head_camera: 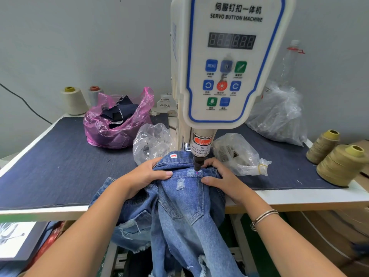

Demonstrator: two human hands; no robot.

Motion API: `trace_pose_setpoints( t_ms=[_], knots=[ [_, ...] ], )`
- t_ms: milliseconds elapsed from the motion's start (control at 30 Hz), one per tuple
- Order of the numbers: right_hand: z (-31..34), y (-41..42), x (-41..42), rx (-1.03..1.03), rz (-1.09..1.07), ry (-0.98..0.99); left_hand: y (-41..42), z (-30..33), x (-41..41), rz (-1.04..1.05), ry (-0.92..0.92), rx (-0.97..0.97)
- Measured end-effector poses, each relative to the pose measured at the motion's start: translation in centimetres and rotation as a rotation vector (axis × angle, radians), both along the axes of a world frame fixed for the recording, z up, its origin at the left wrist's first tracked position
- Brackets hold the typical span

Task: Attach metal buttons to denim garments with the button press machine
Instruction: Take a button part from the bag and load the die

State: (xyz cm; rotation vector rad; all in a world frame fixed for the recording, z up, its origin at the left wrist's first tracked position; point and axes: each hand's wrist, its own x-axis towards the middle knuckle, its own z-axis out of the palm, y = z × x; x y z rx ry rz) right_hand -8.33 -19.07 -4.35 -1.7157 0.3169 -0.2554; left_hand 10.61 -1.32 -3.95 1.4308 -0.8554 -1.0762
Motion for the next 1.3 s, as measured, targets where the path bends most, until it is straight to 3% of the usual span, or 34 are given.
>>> trace_pose_setpoints(
  t_ms=[1033,1200,1300],
  knots=[
    [0.0,0.0,-0.3,-0.069,0.003,-0.025,-0.9,0.4,-0.6,0.052,-0.107,0.066],
    [0.8,1.0,-0.9,-0.322,-0.064,0.023,-1.0,0.3,-0.6,0.051,-0.122,0.095],
    [2.4,0.8,-2.2,-0.460,-0.203,-0.107,-0.8,0.3,-0.6,0.043,-0.120,0.089]
  ],
)
